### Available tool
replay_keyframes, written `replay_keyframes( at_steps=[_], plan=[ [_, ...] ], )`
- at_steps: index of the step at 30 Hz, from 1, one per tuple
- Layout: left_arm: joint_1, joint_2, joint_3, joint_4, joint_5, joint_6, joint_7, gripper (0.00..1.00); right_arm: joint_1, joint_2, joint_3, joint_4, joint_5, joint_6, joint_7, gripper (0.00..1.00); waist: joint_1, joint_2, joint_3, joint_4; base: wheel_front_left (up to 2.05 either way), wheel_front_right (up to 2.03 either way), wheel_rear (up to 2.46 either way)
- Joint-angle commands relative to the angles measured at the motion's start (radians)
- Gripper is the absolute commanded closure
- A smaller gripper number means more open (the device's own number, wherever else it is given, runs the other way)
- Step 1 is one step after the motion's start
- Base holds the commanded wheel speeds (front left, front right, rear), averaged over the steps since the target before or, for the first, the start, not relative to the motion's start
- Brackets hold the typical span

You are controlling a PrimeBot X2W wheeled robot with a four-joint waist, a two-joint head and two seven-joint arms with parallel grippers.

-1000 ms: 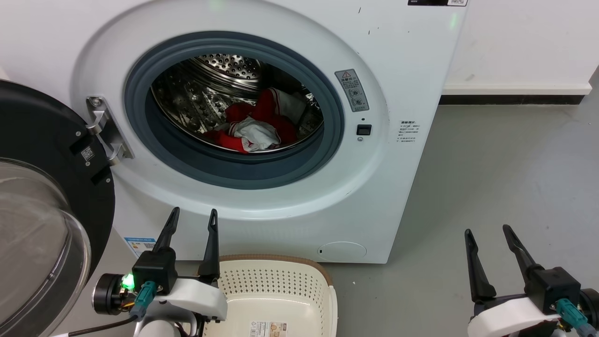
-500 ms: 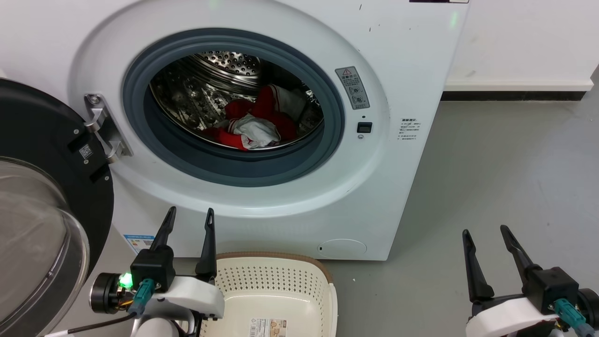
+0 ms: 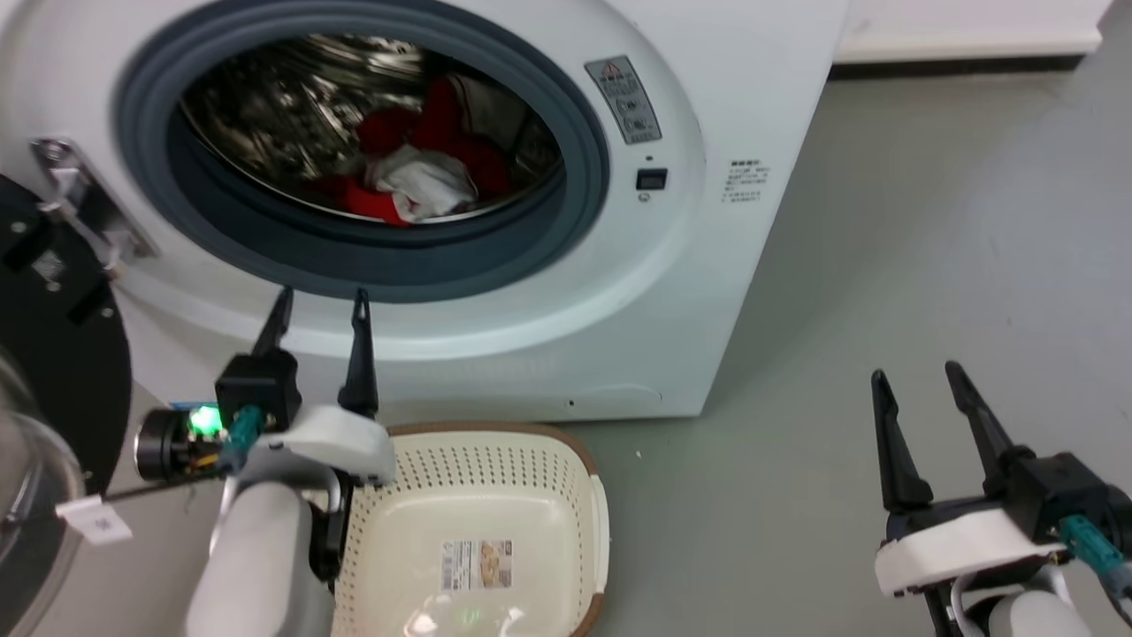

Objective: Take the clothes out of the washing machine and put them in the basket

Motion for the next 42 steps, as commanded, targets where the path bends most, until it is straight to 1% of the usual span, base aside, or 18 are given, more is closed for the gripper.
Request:
replay_keyframes(
  at_steps=[1, 3, 7, 12, 16, 18, 19, 27, 34, 37, 42],
  plan=[
    [-0.057, 0.014, 0.007, 0.030, -0.002, 0.008, -0.002, 0.00, -0.034, 0.002, 0.001, -0.003, 0.006, -0.001, -0.008, 0.00, 0.0000, 0.0000, 0.087, -0.045, 0.00, 0.00, 0.00],
    [-0.117, 0.025, 0.012, 0.068, -0.006, 0.010, 0.002, 0.00, -0.053, 0.002, 0.001, 0.000, 0.012, -0.001, -0.014, 0.00, 0.0000, 0.0000, 0.133, -0.058, 0.00, 0.00, 0.00],
    [-0.231, 0.058, 0.010, 0.161, -0.001, -0.002, 0.013, 0.00, -0.098, 0.002, 0.008, 0.012, 0.022, -0.001, -0.025, 0.00, 0.0000, 0.0000, 0.207, -0.085, 0.00, 0.00, 0.00],
    [-0.368, 0.110, 0.019, 0.258, 0.003, -0.003, 0.041, 0.00, -0.154, 0.002, 0.027, 0.030, 0.048, -0.001, -0.036, 0.00, 0.0000, 0.0000, 0.294, -0.128, 0.00, 0.00, 0.00],
    [-0.466, 0.156, 0.021, 0.325, 0.011, -0.006, 0.084, 0.00, -0.192, 0.002, 0.042, 0.049, 0.074, -0.001, -0.041, 0.00, 0.0000, 0.0000, 0.348, -0.162, 0.00, 0.00, 0.00],
    [-0.518, 0.182, 0.021, 0.355, 0.013, -0.009, 0.109, 0.00, -0.208, 0.002, 0.050, 0.052, 0.086, -0.001, -0.042, 0.00, 0.0000, 0.0000, 0.371, -0.179, 0.00, 0.00, 0.00],
    [-0.518, 0.182, 0.021, 0.355, 0.013, -0.009, 0.109, 0.00, -0.208, 0.002, 0.050, 0.052, 0.086, -0.001, -0.042, 0.00, 0.0000, 0.0000, 0.371, -0.179, 0.00, 0.00, 0.00],
    [-0.706, 0.290, 0.006, 0.496, 0.032, -0.038, 0.226, 0.00, -0.238, 0.002, 0.083, 0.049, 0.130, -0.001, -0.042, 0.00, 0.0000, 0.0000, 0.424, -0.245, 0.00, 0.00, 0.00],
    [-0.854, 0.356, -0.027, 0.584, 0.058, -0.054, 0.331, 0.00, -0.253, 0.002, 0.104, 0.035, 0.145, -0.001, -0.041, 0.00, 0.0000, 0.0000, 0.470, -0.282, 0.00, 0.00, 0.00],
    [-0.899, 0.349, -0.047, 0.595, 0.074, -0.041, 0.366, 0.00, -0.250, 0.002, 0.117, 0.028, 0.149, -0.001, -0.041, 0.00, 0.0000, 0.0000, 0.492, -0.280, 0.00, 0.00, 0.00],
    [-0.980, 0.361, -0.079, 0.584, 0.096, -0.044, 0.422, 0.00, -0.264, 0.002, 0.150, 0.019, 0.148, -0.001, -0.041, 0.00, 0.0000, 0.0000, 0.548, -0.270, 0.00, 0.00, 0.00]
  ],
)
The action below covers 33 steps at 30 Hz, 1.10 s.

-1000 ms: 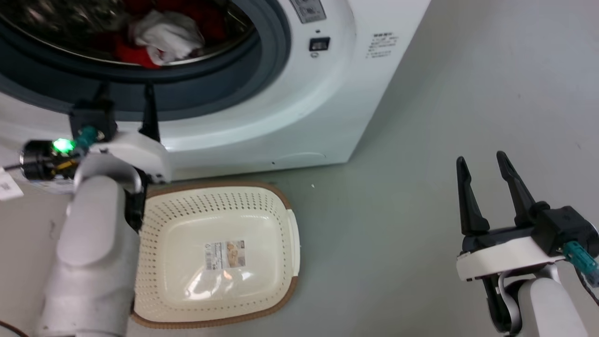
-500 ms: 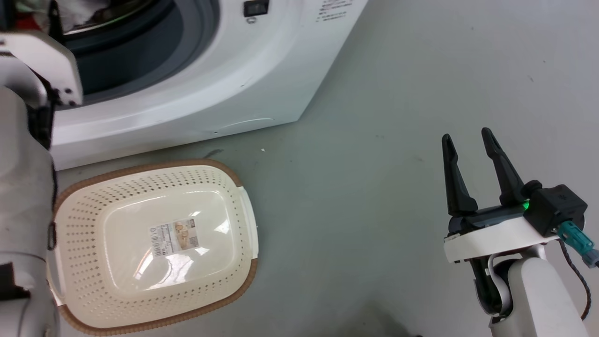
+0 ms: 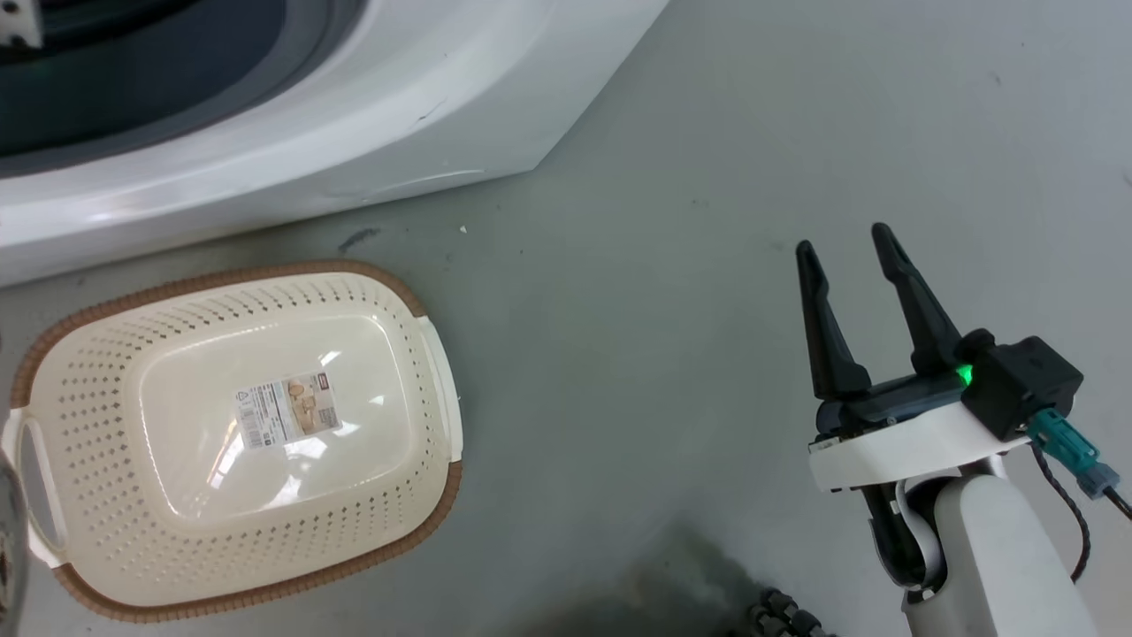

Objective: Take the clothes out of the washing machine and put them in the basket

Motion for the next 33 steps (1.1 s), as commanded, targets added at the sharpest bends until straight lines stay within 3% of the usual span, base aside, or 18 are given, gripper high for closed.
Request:
replay_keyframes(
  at_steps=[1, 7, 13, 14, 16, 23, 33],
  plan=[
    [-0.019, 0.004, -0.010, -0.001, 0.011, -0.001, 0.015, 0.00, -0.027, 0.003, 0.010, -0.007, 0.003, -0.001, -0.002, 0.00, -0.0001, 0.0000, 0.030, 0.003, 0.00, 0.00, 0.00],
    [-0.081, 0.036, -0.034, -0.013, 0.027, -0.003, 0.094, 0.00, -0.044, 0.002, 0.047, -0.032, 0.014, -0.001, -0.002, 0.00, -0.0001, 0.0000, 0.086, -0.014, 0.00, 0.00, 0.00],
    [-0.068, 0.060, -0.027, -0.024, 0.018, 0.025, 0.157, 0.00, -0.039, 0.002, 0.071, -0.040, 0.029, -0.001, -0.002, 0.00, -0.0001, 0.0000, 0.112, -0.030, 0.00, 0.00, 0.00],
    [-0.061, 0.061, -0.026, -0.028, 0.015, 0.028, 0.164, 0.24, -0.038, 0.002, 0.074, -0.041, 0.032, -0.001, -0.002, 0.00, -0.0001, 0.0000, 0.114, -0.030, 0.00, 0.00, 0.00],
    [-0.050, 0.064, -0.026, -0.043, 0.013, 0.035, 0.172, 1.00, -0.038, 0.003, 0.081, -0.040, 0.038, -0.001, -0.002, 0.00, -0.0001, 0.0000, 0.116, -0.032, 0.00, 0.00, 0.00],
    [-0.012, 0.065, -0.013, -0.115, -0.010, 0.069, 0.166, 1.00, -0.046, 0.002, 0.082, -0.033, 0.041, -0.001, -0.002, 0.00, -0.0001, 0.0000, 0.110, -0.030, 0.00, 0.00, 0.00],
    [0.109, 0.024, 0.031, -0.203, -0.081, 0.119, -0.026, 1.00, -0.036, 0.002, 0.053, 0.003, 0.037, -0.001, -0.002, 0.00, -0.0001, 0.0000, 0.010, -0.013, 0.00, 0.00, 0.00]
  ],
)
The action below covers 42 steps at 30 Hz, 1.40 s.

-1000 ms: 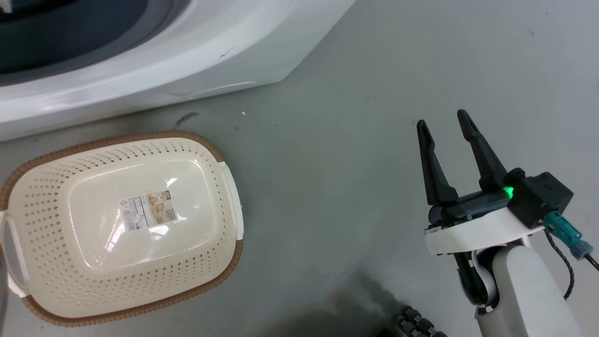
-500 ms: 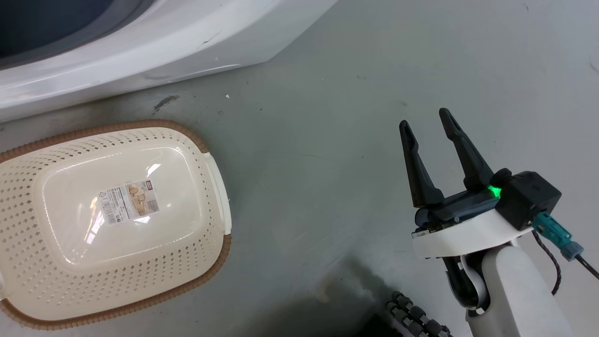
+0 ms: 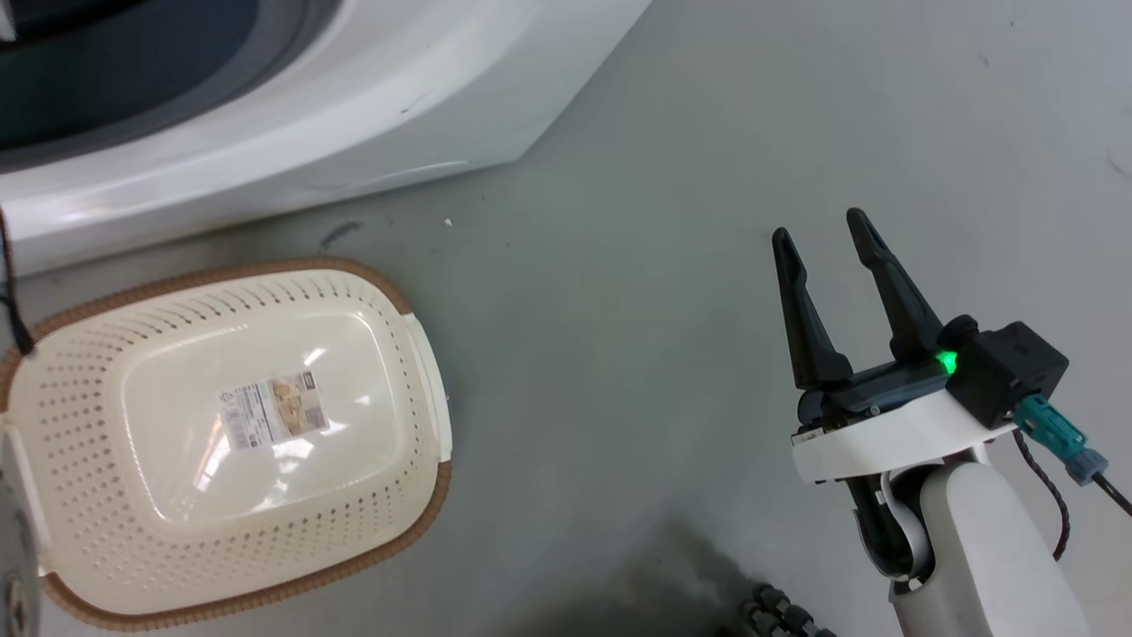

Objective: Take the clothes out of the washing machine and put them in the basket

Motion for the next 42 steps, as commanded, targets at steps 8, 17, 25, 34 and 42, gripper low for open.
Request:
replay_keyframes(
  at_steps=[8, 17, 25, 34, 42],
  plan=[
    [0.149, -0.069, 0.029, 0.011, -0.073, 0.011, -0.208, 1.00, 0.045, 0.002, -0.023, 0.037, -0.017, -0.001, -0.002, 0.00, 0.0000, 0.0000, -0.187, 0.035, 0.00, 0.00, 0.00],
    [0.339, -0.110, 0.073, 0.020, -0.148, 0.003, -0.375, 1.00, 0.126, 0.002, -0.050, 0.065, -0.050, -0.001, -0.002, 0.00, 0.0000, 0.0000, -0.375, 0.065, 0.00, 0.00, 0.00],
    [0.501, -0.135, 0.085, -0.056, -0.181, -0.031, -0.410, 1.00, 0.193, 0.002, -0.069, 0.079, -0.070, -0.001, -0.002, 0.00, 0.0000, 0.0000, -0.499, 0.103, 0.00, 0.00, 0.00],
    [0.652, -0.171, 0.085, -0.221, -0.188, -0.064, -0.415, 1.00, 0.254, 0.002, -0.090, 0.062, -0.084, -0.001, 0.014, 0.00, 0.0000, 0.0000, -0.603, 0.161, 0.00, 0.00, 0.00],
    [0.769, -0.221, 0.068, -0.365, -0.181, -0.063, -0.414, 1.00, 0.294, 0.002, -0.108, 0.033, -0.096, -0.001, 0.041, 0.00, 0.0000, 0.0000, -0.663, 0.213, 0.00, 0.00, 0.00]
  ],
)
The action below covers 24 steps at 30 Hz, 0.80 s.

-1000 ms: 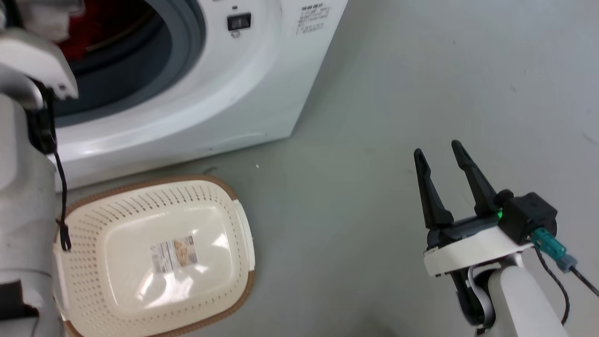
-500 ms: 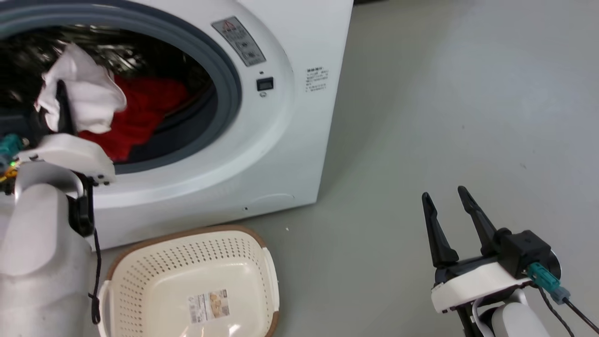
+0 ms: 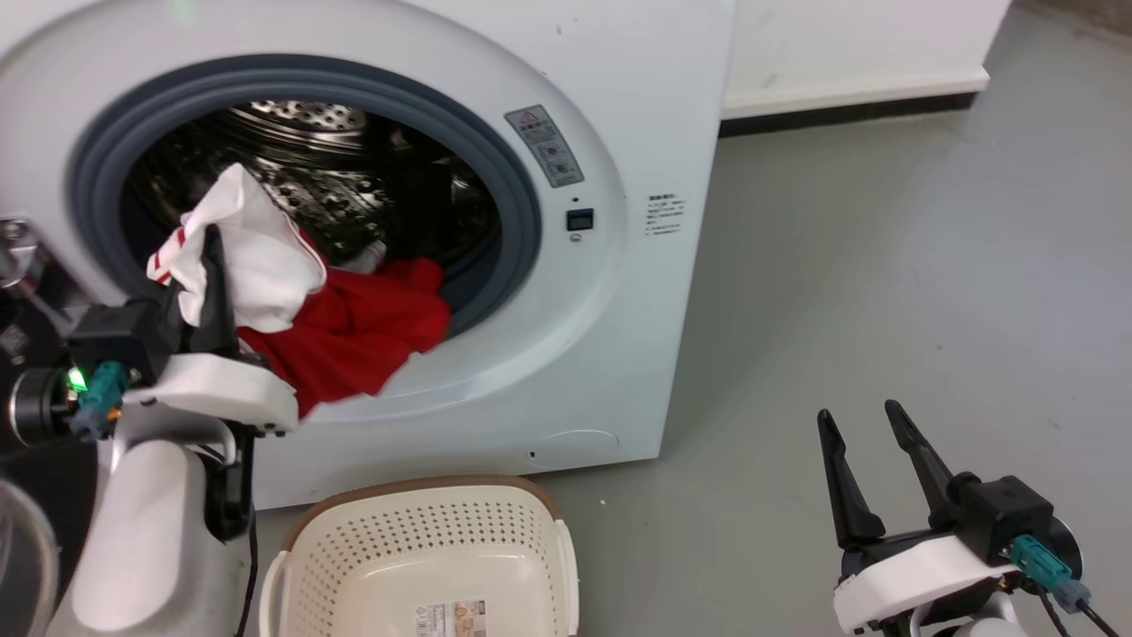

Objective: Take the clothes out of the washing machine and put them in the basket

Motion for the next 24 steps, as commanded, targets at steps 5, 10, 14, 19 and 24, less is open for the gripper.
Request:
replay_keyframes(
  at_steps=[5, 10, 14, 19, 24],
  plan=[
    [0.100, -0.035, -0.025, -0.130, 0.008, 0.012, -0.001, 1.00, 0.040, 0.002, -0.009, -0.032, -0.013, -0.001, 0.020, 0.00, 0.0003, 0.0000, -0.044, 0.054, 0.00, 0.00, 0.00],
    [0.247, -0.072, -0.073, -0.336, 0.022, 0.040, 0.053, 1.00, 0.064, 0.002, -0.009, -0.058, -0.016, -0.001, 0.038, 0.00, 0.0003, 0.0000, -0.041, 0.086, 0.00, 0.00, 0.00],
    [0.358, -0.091, -0.094, -0.441, 0.014, 0.055, 0.097, 1.00, 0.068, 0.002, -0.003, -0.069, -0.017, -0.001, 0.043, 0.00, 0.0003, 0.0000, -0.035, 0.097, 0.00, 0.00, 0.00],
    [0.471, -0.118, -0.110, -0.489, -0.004, 0.081, 0.132, 1.00, 0.059, 0.002, -0.008, -0.083, -0.020, -0.001, 0.048, 0.00, 0.0003, 0.0000, -0.001, 0.115, 0.00, 0.00, 0.00],
    [0.507, -0.141, -0.121, -0.415, -0.023, 0.087, 0.111, 1.00, 0.030, 0.002, -0.005, -0.096, -0.023, -0.001, 0.052, 0.00, 0.0003, 0.0000, 0.054, 0.121, 0.00, 0.00, 0.00]
  ],
)
